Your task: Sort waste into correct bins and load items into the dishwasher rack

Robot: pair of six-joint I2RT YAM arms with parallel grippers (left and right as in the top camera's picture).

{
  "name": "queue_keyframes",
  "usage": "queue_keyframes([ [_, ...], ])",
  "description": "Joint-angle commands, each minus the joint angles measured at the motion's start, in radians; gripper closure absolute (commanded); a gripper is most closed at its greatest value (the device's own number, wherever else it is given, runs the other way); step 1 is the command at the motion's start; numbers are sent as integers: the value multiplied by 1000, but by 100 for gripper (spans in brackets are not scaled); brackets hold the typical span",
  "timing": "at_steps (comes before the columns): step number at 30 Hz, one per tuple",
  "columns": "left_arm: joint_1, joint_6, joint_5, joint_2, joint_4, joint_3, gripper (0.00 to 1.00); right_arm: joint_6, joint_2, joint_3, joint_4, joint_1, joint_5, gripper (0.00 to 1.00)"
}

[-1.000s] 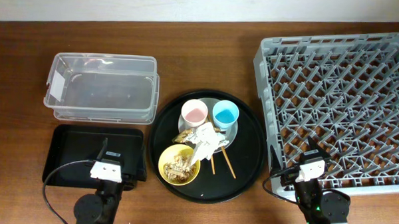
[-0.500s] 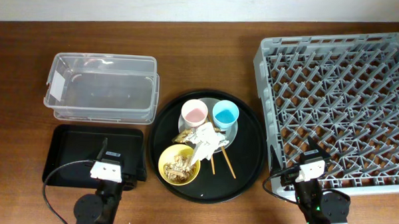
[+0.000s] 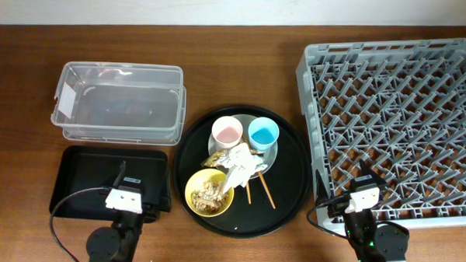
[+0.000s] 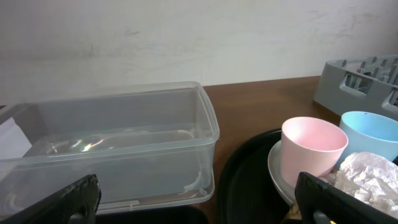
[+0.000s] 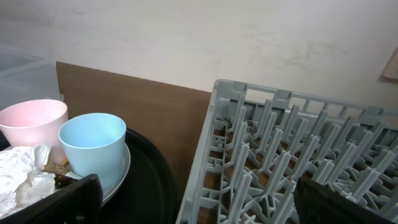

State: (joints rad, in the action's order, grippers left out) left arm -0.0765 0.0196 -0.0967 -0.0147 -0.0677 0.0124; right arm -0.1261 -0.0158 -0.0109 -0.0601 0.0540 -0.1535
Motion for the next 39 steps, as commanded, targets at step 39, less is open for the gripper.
queue_keyframes([
  [39,0,-33,-340,-441,-787,821,1,11,3,5,-5,5,6,1],
])
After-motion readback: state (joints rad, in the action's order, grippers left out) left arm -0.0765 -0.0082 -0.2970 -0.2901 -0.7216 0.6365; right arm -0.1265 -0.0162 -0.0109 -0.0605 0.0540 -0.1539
